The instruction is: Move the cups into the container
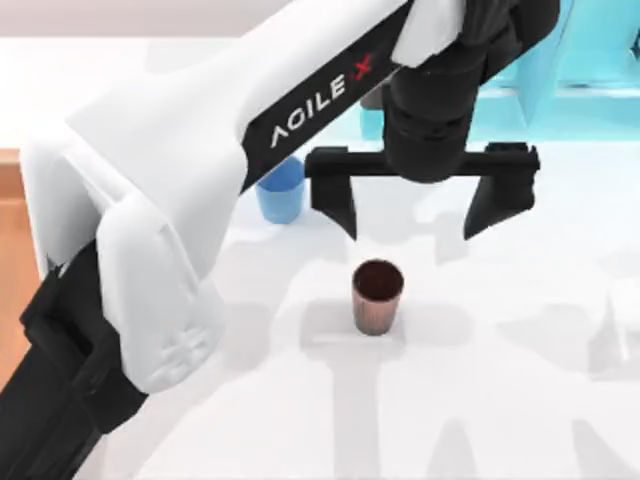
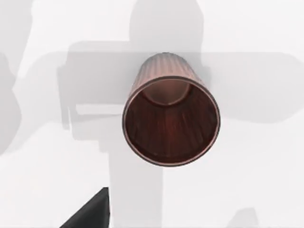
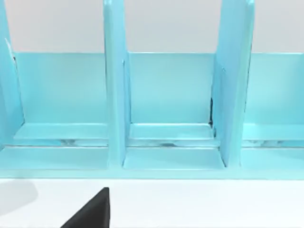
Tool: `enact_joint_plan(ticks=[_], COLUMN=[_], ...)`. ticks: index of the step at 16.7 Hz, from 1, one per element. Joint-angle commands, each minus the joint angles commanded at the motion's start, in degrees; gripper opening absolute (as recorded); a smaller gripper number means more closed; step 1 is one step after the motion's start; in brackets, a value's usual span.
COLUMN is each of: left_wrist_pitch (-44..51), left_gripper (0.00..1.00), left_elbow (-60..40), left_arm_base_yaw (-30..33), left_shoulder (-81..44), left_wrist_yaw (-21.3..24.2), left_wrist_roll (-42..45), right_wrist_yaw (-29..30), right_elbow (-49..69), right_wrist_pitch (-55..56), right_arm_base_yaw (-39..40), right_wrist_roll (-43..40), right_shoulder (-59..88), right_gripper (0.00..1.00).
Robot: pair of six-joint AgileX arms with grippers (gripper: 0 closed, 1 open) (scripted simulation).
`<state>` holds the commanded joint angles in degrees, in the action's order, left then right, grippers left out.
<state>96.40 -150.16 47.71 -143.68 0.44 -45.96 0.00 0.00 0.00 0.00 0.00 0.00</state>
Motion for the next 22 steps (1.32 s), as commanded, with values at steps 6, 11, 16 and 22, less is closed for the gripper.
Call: enact_joint_plan(ticks=[6,11,16,22], left_wrist_pitch=[-13.25,-25.03,-26.46,-26.46], left_gripper=[1.0,1.0,1.0,0.55], left_elbow=[16.4,30.31,31.78,31.78], left_arm_base_yaw=[-0.01,0.08,0.12,0.12], left_shoulder=[2.89,4.99,5.19,5.19], left_wrist_yaw=[-0.04,-0.07,-0.07,-0.07], left_wrist_roll=[0.13,0.0,-0.04,-0.04], right_wrist_yaw=[0.0,0.0,0.0,0.0], right_elbow=[0.0,0.0,0.0,0.0], right_wrist_pitch=[0.0,0.0,0.0,0.0], right_arm_base_yaw=[0.0,0.0,0.0,0.0], right_wrist_roll=[0.0,0.0,0.0,0.0], right_shoulder=[0.0,0.0,0.0,0.0], right_gripper=[1.0,1.0,1.0,1.0])
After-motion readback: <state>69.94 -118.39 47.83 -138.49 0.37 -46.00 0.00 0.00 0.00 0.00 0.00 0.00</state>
